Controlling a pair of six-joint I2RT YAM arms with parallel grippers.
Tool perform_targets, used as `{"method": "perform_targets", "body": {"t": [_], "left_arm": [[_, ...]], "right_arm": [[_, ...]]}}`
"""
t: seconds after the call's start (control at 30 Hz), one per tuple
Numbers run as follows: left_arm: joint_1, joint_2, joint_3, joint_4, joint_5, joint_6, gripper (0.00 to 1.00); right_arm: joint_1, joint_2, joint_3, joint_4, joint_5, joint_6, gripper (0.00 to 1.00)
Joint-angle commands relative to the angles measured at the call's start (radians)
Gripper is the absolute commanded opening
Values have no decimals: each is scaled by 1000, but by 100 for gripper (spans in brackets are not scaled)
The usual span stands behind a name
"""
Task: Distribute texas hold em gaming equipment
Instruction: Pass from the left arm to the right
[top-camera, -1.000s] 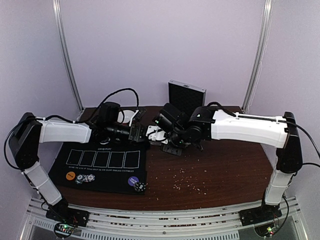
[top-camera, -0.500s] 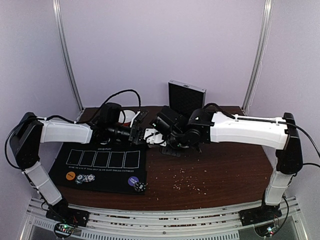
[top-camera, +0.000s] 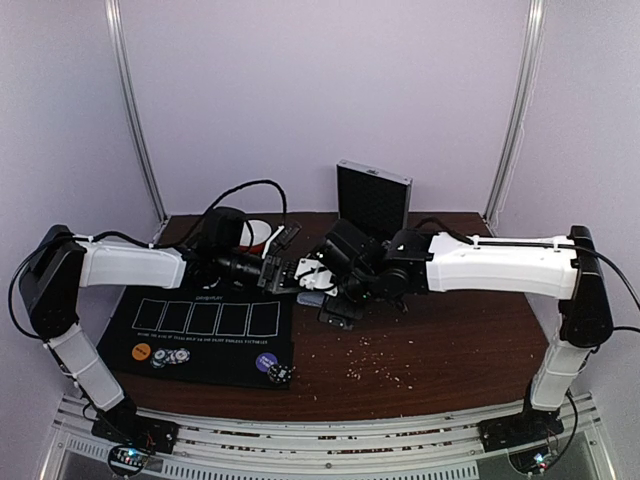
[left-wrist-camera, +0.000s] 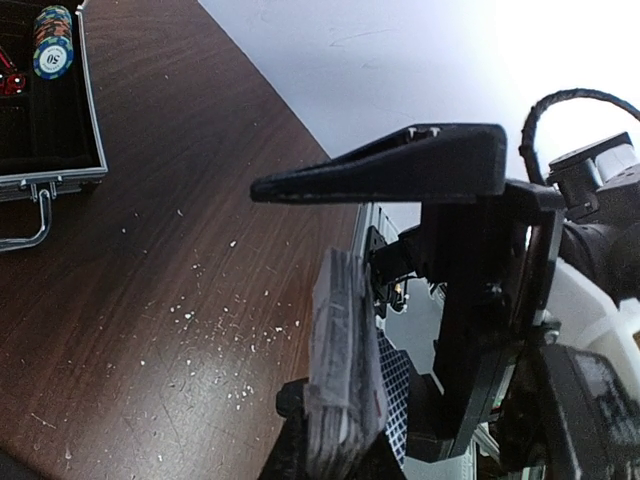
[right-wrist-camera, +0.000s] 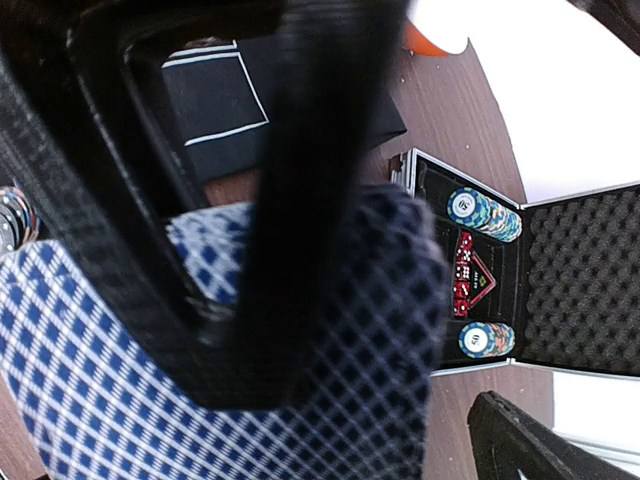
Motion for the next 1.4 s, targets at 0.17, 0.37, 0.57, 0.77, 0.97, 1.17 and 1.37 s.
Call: {"method": "perform_targets", "body": {"t": [0.17,0.37,0.57,0.77,0.97,1.17,1.37], "left_arm": [[-4,-43,19,0,36,60,0],[-11,-42,19,0,46,61,0],[-15,-40,24,0,50,61,0],[-14,-37,27,5,59,60,0],[-16,-35,36,-2,66,60,0],[-16,-35,34,-5,63,61,0],[-17,-28,41,-27,54,74,5]], "right_arm": [[-35,-79,-72,144,-127,-5,95],[-51,-58,-65,147,-168,-28,76],[-53,-21,-44,131,-192,-36,62],[-57,-16,-49,141,-197,-35,59],[-68,-6,-45,157,-218,-38,73],[-72,-2,-46,161,-232,-35,61],[-72,-11,-45,159,-232,-34,48]]}}
